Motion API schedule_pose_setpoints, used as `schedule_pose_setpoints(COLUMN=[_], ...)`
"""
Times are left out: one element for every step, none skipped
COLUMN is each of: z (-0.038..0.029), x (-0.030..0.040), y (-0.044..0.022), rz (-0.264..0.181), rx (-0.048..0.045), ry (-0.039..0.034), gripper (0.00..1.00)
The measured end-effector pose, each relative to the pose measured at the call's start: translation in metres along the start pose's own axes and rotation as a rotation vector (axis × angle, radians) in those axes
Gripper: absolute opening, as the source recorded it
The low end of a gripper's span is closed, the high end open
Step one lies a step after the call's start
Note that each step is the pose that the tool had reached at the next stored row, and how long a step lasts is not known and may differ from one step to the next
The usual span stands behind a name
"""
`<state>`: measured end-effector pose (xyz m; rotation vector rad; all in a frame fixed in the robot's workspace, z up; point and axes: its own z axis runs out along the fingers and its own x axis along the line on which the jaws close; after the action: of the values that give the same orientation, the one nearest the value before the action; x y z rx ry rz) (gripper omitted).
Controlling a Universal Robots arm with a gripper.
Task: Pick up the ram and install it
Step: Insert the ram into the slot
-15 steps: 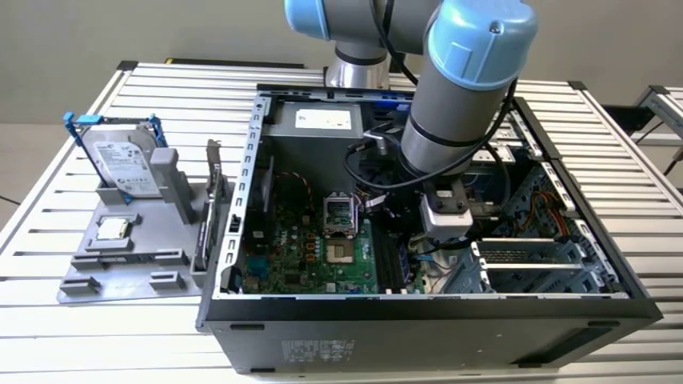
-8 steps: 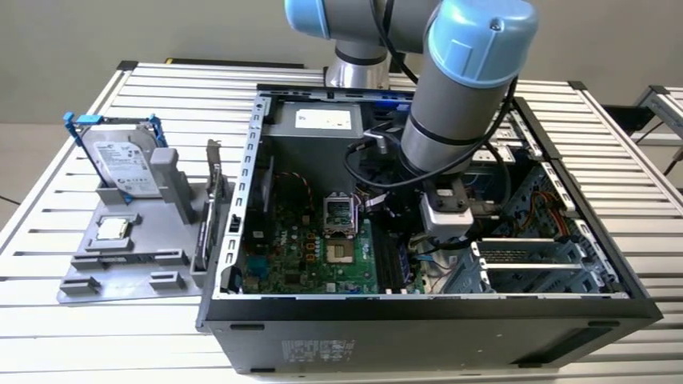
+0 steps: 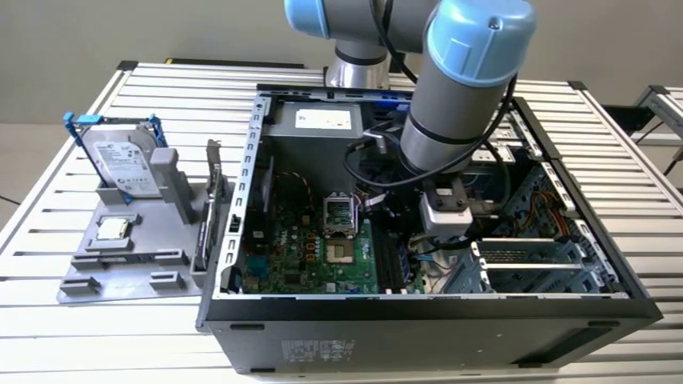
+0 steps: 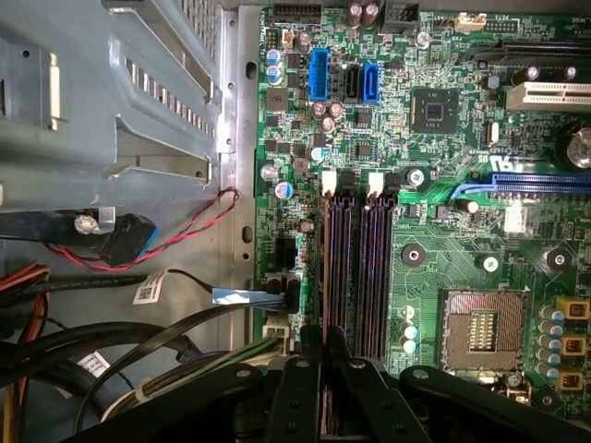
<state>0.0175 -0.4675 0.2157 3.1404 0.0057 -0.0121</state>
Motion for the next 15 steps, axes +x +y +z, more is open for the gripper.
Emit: schedule_pose_setpoints(z=[0.0, 0.0, 0.0, 0.0, 0.0001, 0.0001, 0.0001, 0.0003, 0.0007, 0.001, 0.0014, 0.0019, 0.0024, 0.0027, 0.0031], x=[-0.0003, -0.0007, -0.0011, -0.0015, -0.0017, -0.0017, -0.0018, -0.0019, -0.0019, -0.0019, -0.0019, -0.0019, -0.0019, -0.0019, -0.0019], y=[-0.0001, -0.0001, -0.0002, -0.0002, -0.0002, -0.0002, -0.0003, -0.0003, -0.0003, -0.0003, -0.0003, -0.0003, -0.0003, -0.0002, -0.0002], rz=[0.001, 0.002, 0.003, 0.004, 0.006, 0.007, 0.009, 0.01, 0.012, 0.014, 0.015, 0.016, 0.017, 0.018, 0.018], rx=[-0.0001, 0.0, -0.0001, 0.0, 0.0001, 0.0001, -0.0001, -0.0001, 0.0002, 0.0002, 0.0001, 0.0001, 0.0001, 0.0, 0.0001], ry=[0.0, 0.0, 0.0, 0.0, 0.0, 0.0, -0.0001, -0.0001, 0.0, 0.0, 0.0, -0.0001, 0.0, -0.0001, -0.0001], gripper=[0.0, 0.0, 0.0, 0.0, 0.0, 0.0, 0.0, 0.0, 0.0, 0.0, 0.0, 0.0, 0.0, 0.0, 0.0])
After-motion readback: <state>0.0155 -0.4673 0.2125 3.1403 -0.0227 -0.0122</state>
